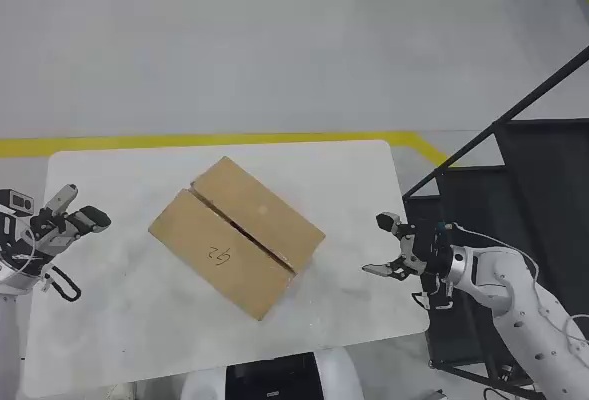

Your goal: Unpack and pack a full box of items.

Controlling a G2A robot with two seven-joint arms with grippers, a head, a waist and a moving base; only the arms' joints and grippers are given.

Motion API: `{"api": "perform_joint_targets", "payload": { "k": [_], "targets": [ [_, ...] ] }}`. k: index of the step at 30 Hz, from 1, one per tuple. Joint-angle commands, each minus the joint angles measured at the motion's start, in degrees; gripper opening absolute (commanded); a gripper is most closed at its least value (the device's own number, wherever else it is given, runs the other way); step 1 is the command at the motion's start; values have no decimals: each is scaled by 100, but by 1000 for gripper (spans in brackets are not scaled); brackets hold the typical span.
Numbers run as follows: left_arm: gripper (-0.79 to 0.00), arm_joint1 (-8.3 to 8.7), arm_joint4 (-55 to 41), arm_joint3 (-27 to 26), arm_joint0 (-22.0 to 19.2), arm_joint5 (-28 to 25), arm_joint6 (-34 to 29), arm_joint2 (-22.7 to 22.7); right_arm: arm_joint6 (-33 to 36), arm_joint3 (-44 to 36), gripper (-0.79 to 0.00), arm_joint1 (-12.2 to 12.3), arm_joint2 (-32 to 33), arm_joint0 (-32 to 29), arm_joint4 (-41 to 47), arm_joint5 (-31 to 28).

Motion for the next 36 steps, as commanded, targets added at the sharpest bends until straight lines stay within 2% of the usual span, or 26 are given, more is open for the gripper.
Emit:
{"api": "perform_joint_targets", "payload": {
  "k": [1,13,15,22,26,30,34,36],
  "targets": [
    [0,0,0,0,0,0,0,0,0,0,0,0,0,0,0,0],
    [0,0,0,0,0,0,0,0,-53,-7,0,-10,-35,-2,129,17],
    [0,0,0,0,0,0,0,0,-41,2,0,-29,-167,21,527,-25],
    [0,0,0,0,0,0,0,0,691,-108,0,-103,-970,212,1818,59],
    [0,0,0,0,0,0,0,0,1117,-66,0,-127,-1449,357,2702,-182],
    [0,0,0,0,0,0,0,0,1686,51,0,-117,-1876,569,3793,-288],
    [0,0,0,0,0,0,0,0,2536,146,0,-61,-2395,832,5484,-288],
    [0,0,0,0,0,0,0,0,2730,152,0,-46,-2466,899,5753,-288]
  ]
}}
